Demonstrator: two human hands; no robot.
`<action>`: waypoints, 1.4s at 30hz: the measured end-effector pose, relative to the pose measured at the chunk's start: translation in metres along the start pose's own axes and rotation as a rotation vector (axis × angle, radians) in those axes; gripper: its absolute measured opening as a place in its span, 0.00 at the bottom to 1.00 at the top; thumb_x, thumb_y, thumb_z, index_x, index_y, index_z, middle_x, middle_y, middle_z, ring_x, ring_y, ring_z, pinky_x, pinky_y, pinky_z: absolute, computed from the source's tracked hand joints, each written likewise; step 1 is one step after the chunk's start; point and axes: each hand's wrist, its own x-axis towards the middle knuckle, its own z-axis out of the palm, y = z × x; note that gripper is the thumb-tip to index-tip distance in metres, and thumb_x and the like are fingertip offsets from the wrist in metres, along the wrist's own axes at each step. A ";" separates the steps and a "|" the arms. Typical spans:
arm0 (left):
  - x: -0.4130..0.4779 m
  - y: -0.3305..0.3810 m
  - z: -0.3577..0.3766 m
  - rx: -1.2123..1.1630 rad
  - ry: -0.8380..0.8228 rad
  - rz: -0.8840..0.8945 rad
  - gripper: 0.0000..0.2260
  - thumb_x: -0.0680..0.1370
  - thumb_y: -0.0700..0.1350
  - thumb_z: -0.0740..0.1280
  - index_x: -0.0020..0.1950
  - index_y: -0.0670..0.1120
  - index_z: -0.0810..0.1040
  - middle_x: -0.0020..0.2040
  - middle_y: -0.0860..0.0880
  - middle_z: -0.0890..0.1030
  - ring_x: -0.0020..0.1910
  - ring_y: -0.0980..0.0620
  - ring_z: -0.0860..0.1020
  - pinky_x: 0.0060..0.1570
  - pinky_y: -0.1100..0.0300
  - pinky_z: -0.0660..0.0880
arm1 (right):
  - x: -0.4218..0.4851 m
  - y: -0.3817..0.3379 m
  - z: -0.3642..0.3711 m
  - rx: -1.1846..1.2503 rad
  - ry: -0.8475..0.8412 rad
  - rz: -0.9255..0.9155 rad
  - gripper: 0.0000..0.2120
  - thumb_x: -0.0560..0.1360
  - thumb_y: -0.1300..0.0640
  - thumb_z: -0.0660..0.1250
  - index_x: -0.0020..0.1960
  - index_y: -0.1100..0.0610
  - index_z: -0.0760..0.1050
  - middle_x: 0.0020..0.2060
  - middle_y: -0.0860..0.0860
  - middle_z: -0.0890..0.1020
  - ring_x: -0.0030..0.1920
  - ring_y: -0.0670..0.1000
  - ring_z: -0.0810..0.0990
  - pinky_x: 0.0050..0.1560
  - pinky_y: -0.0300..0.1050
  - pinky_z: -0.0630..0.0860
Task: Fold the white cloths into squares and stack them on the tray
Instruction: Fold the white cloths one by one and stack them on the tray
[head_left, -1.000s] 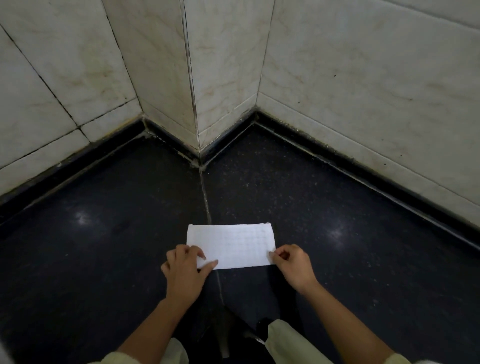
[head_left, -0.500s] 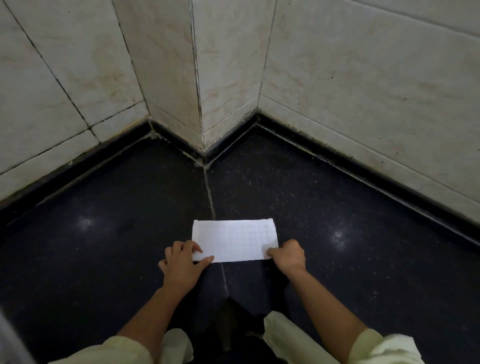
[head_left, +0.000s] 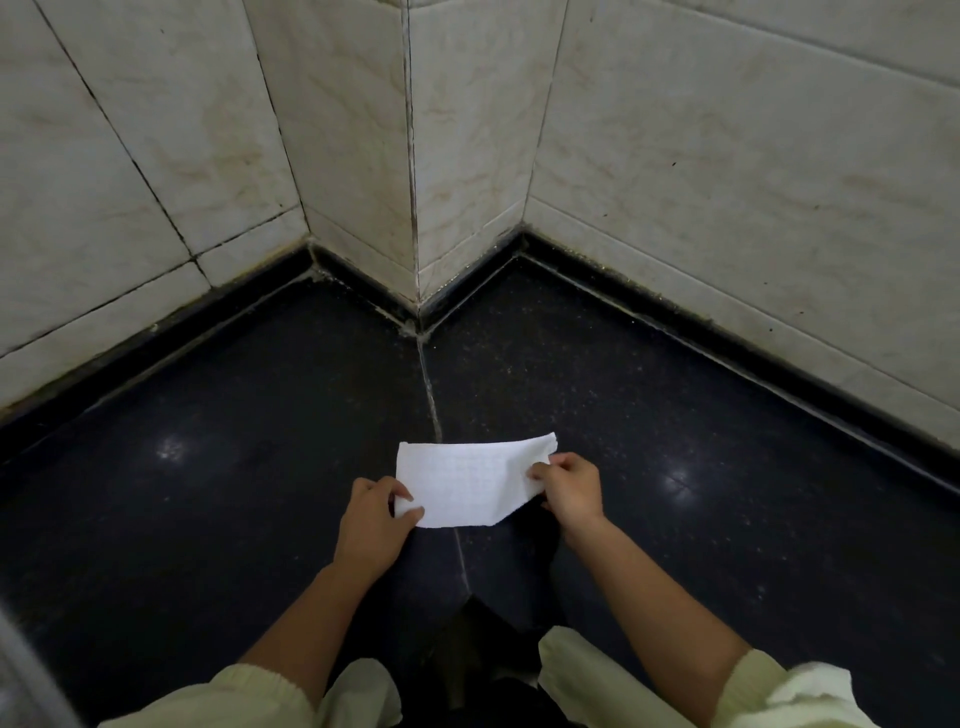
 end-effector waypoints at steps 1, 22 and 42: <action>0.000 0.000 0.000 -0.004 0.003 -0.002 0.09 0.74 0.47 0.72 0.52 0.49 0.76 0.56 0.48 0.69 0.46 0.53 0.74 0.49 0.63 0.71 | -0.003 -0.001 0.004 -0.031 -0.039 -0.050 0.02 0.71 0.62 0.67 0.42 0.57 0.75 0.42 0.54 0.81 0.43 0.52 0.79 0.43 0.47 0.76; 0.024 -0.010 -0.019 -0.189 -0.122 -0.067 0.07 0.79 0.43 0.64 0.47 0.47 0.82 0.42 0.49 0.83 0.42 0.50 0.81 0.45 0.54 0.79 | -0.014 -0.006 0.109 -0.540 -0.375 -0.207 0.05 0.73 0.62 0.66 0.40 0.55 0.74 0.40 0.52 0.79 0.44 0.51 0.80 0.49 0.49 0.81; 0.021 -0.001 -0.029 -0.207 -0.101 -0.195 0.06 0.72 0.42 0.71 0.36 0.44 0.83 0.34 0.47 0.83 0.38 0.47 0.82 0.44 0.52 0.79 | -0.001 -0.011 0.067 -0.448 -0.368 -0.110 0.06 0.73 0.63 0.65 0.39 0.58 0.79 0.34 0.52 0.81 0.34 0.48 0.79 0.36 0.40 0.76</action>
